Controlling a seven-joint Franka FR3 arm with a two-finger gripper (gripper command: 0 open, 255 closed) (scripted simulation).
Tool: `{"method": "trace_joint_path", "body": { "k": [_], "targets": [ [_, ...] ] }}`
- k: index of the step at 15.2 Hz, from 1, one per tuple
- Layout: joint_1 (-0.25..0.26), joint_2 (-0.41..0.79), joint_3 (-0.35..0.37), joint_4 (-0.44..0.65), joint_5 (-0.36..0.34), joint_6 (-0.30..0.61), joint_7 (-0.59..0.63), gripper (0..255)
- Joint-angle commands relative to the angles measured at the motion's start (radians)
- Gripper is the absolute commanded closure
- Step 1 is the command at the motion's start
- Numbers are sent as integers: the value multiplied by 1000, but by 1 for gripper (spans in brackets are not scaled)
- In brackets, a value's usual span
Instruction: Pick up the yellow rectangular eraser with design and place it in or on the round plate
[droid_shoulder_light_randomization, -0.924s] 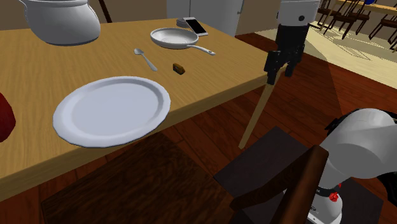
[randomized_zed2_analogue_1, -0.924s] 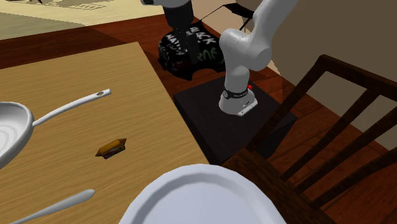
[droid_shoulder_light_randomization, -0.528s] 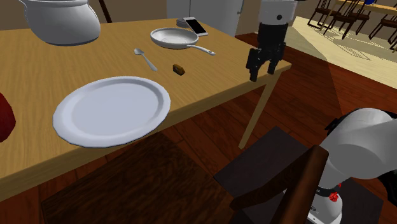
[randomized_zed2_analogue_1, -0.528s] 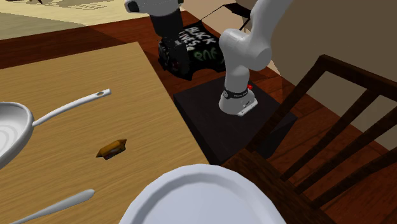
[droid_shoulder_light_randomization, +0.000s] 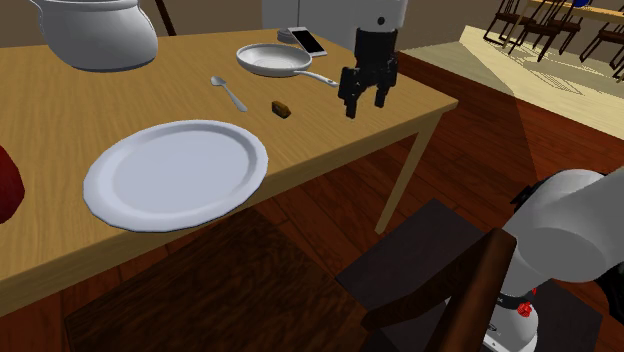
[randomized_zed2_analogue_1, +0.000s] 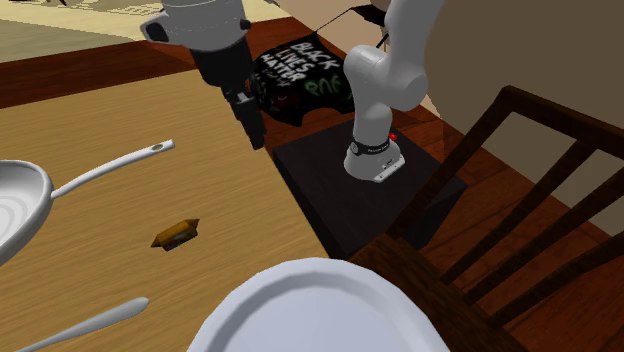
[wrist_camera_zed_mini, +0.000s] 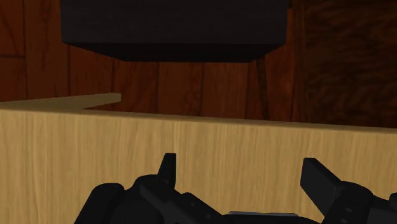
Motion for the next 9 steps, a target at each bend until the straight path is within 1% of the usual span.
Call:
{"method": "trace_joint_path", "body": {
  "k": [1, 9],
  "targets": [
    [5, 67, 15, 54, -3, 29, 10, 0],
    [32, 335, 71, 325, -44, 80, 65, 0]
  ]
}}
